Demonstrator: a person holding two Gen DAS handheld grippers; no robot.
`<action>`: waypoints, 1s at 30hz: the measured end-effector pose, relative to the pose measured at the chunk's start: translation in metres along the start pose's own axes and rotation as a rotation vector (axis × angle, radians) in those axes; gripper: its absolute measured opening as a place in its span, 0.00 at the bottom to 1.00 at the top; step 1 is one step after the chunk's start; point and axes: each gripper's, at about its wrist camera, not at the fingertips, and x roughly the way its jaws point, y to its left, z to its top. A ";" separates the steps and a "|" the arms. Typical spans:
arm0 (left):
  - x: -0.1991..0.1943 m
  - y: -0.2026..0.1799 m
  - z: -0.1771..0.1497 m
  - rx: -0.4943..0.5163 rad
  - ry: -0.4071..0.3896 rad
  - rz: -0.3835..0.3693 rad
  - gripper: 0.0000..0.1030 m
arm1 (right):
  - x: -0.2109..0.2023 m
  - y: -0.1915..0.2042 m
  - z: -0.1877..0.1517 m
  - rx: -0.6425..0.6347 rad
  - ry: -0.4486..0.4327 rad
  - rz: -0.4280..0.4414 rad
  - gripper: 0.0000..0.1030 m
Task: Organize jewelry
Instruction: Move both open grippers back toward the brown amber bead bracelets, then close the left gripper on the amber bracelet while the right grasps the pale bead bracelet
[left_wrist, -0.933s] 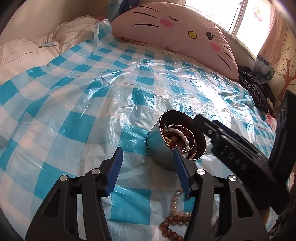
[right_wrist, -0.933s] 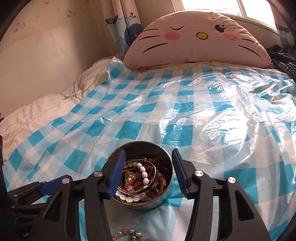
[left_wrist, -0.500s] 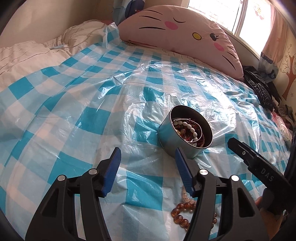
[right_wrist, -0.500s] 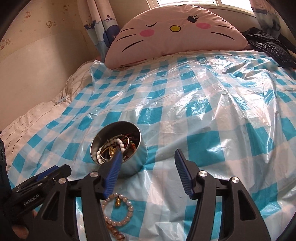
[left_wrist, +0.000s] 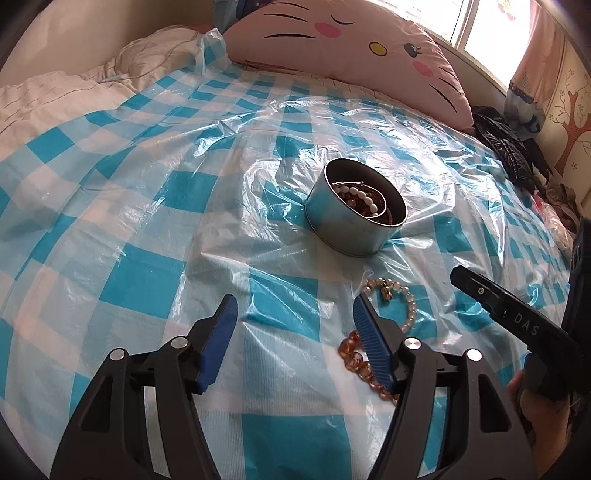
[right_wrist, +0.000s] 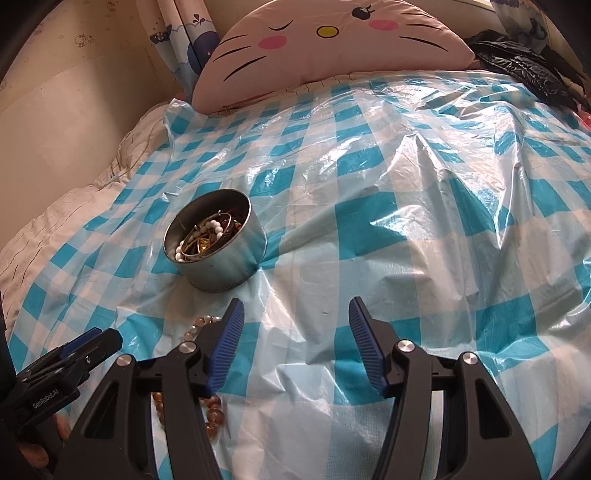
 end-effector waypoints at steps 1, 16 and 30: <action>-0.001 -0.004 -0.002 0.021 0.001 0.001 0.61 | 0.000 0.002 0.000 -0.006 -0.001 0.002 0.56; 0.015 -0.035 -0.013 0.182 0.096 0.013 0.65 | 0.047 0.049 -0.010 -0.240 0.148 -0.066 0.57; 0.016 -0.041 -0.015 0.216 0.098 0.036 0.68 | 0.038 0.033 -0.006 -0.192 0.119 -0.142 0.62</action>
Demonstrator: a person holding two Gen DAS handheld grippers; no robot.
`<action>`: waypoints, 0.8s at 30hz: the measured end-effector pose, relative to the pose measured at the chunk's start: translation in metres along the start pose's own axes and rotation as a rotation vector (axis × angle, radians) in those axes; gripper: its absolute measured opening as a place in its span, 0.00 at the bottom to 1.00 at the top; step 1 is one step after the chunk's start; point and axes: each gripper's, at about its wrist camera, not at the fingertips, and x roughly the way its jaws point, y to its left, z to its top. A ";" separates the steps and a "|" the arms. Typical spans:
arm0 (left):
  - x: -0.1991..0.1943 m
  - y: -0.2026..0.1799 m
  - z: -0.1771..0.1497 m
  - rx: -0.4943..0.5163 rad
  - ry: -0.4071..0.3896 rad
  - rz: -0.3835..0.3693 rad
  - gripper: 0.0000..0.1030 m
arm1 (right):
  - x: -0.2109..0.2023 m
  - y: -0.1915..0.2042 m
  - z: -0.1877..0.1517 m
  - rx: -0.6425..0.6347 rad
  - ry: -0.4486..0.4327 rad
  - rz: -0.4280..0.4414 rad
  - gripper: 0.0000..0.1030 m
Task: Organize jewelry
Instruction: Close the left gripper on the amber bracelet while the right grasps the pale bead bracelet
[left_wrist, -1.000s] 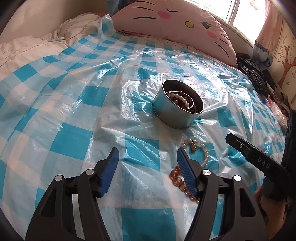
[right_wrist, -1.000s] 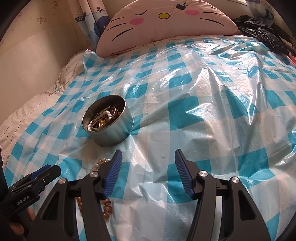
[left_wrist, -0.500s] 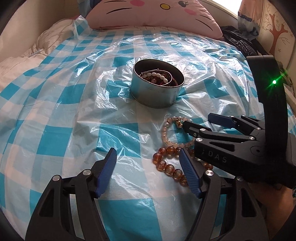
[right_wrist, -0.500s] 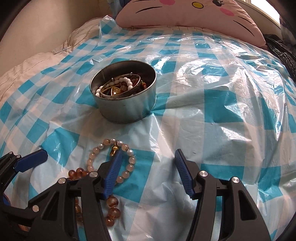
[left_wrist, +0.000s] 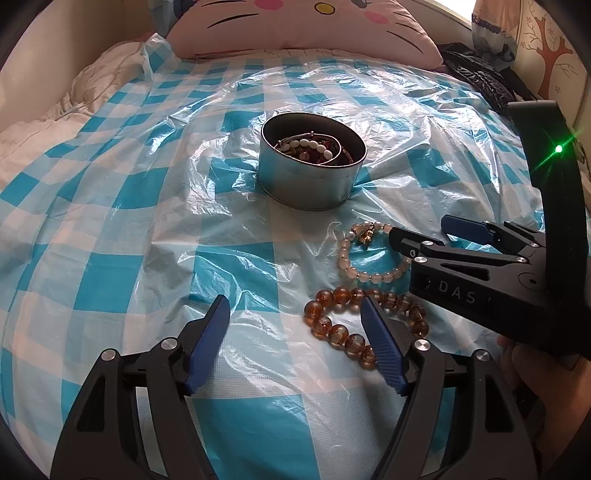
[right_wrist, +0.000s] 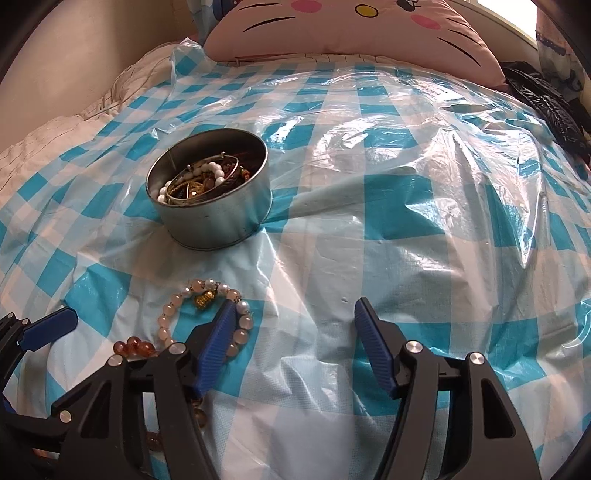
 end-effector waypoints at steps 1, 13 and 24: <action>0.000 -0.001 0.000 0.004 0.000 0.003 0.68 | 0.000 -0.002 0.000 0.004 0.000 -0.006 0.62; 0.004 -0.003 0.003 0.023 0.002 0.016 0.64 | -0.016 -0.036 -0.006 0.101 -0.042 -0.055 0.62; 0.017 -0.038 -0.002 0.178 0.047 -0.065 0.12 | 0.000 -0.012 -0.004 0.005 0.021 0.073 0.16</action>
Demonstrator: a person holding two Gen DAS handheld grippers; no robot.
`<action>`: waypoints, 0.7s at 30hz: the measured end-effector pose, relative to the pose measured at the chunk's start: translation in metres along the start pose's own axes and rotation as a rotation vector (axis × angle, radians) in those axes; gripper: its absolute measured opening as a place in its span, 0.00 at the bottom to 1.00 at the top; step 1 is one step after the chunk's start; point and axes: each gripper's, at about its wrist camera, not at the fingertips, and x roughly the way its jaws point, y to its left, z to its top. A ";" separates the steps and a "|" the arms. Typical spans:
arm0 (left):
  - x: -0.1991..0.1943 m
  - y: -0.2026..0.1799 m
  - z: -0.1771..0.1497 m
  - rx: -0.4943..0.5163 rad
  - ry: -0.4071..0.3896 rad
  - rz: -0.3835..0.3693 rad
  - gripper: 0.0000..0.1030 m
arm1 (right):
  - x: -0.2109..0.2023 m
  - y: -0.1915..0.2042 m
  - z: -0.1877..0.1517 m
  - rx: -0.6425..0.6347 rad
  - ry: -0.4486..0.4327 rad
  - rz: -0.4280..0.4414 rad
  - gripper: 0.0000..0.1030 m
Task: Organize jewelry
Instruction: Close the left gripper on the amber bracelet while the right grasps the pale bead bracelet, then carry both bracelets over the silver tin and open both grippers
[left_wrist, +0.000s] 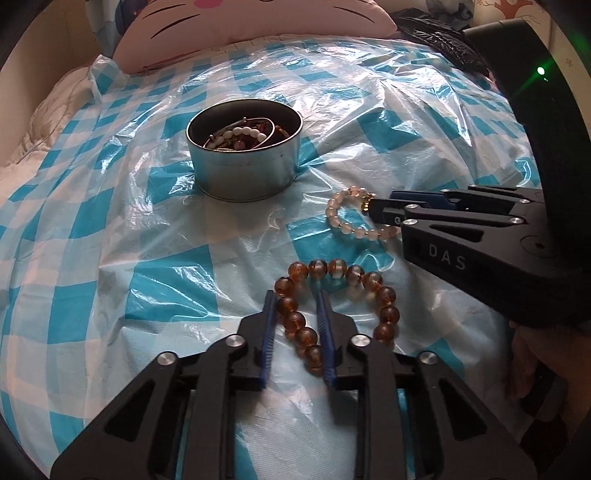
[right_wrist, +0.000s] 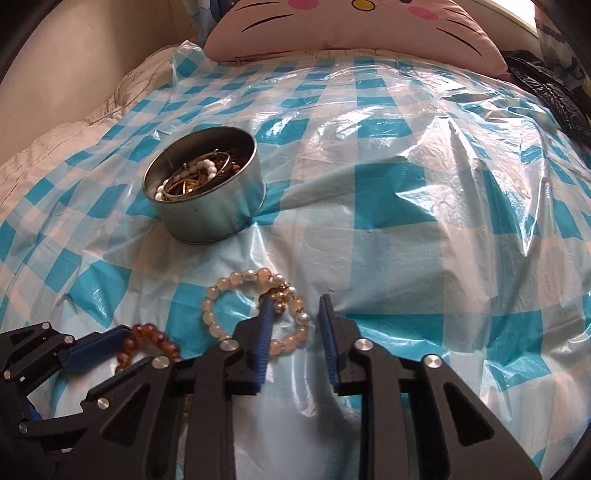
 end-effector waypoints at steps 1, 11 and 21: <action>-0.001 0.001 -0.001 -0.006 0.003 -0.022 0.11 | 0.001 0.003 -0.002 -0.010 0.008 0.009 0.14; -0.035 0.056 -0.007 -0.310 -0.156 -0.375 0.10 | -0.027 -0.041 -0.013 0.312 -0.098 0.371 0.08; -0.055 0.055 0.000 -0.296 -0.228 -0.393 0.10 | -0.050 -0.053 -0.010 0.425 -0.239 0.601 0.08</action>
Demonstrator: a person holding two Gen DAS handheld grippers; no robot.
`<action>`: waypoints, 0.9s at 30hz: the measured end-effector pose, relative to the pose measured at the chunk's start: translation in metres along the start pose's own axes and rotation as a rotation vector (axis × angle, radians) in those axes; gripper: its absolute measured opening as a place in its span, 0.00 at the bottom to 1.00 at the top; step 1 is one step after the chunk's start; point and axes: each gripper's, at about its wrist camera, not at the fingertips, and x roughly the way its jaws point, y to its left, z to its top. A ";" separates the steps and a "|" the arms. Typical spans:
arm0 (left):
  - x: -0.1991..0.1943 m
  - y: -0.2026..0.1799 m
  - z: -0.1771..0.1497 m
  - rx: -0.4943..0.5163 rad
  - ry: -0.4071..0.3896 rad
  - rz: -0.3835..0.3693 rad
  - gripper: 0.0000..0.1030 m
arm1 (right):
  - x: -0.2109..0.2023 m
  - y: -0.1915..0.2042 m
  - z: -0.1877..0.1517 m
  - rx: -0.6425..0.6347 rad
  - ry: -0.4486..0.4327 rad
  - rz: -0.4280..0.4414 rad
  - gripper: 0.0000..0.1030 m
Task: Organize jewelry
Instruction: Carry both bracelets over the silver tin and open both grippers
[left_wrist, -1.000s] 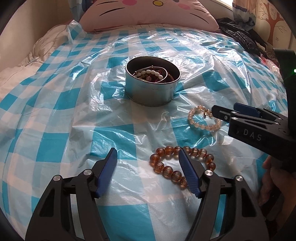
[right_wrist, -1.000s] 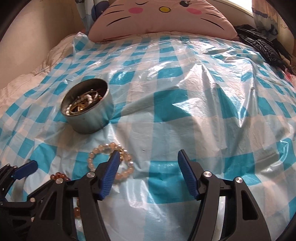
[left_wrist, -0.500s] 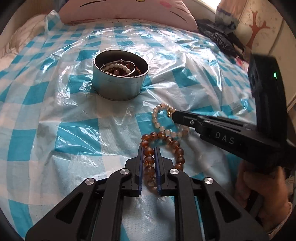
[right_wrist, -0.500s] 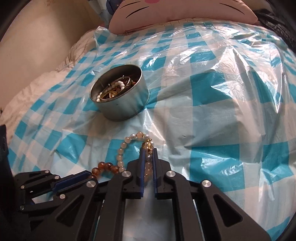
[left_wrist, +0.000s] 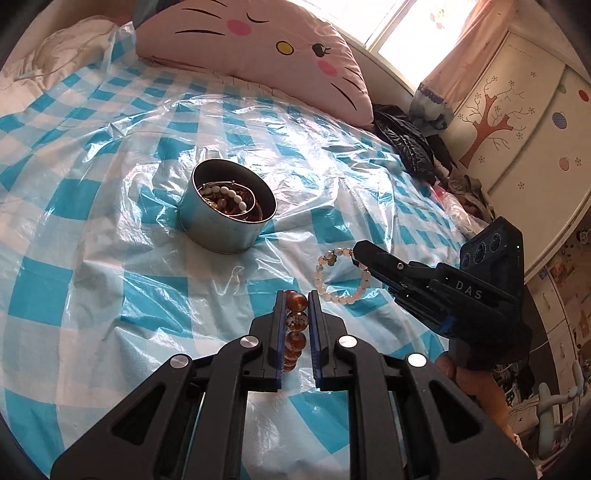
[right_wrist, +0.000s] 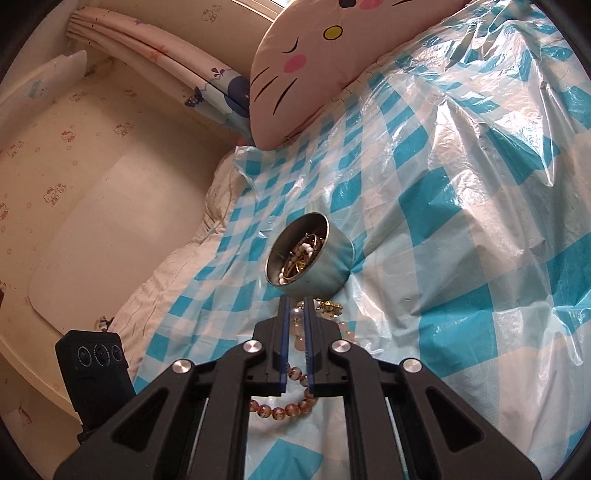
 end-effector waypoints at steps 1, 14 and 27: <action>-0.001 -0.001 0.002 0.005 -0.003 0.005 0.10 | 0.000 0.002 0.001 0.000 -0.007 0.011 0.08; -0.006 -0.009 0.060 0.052 -0.056 0.025 0.10 | 0.022 0.027 0.026 -0.060 -0.025 0.035 0.08; 0.033 0.012 0.123 -0.015 -0.114 0.003 0.11 | 0.067 0.034 0.066 -0.080 -0.041 0.052 0.08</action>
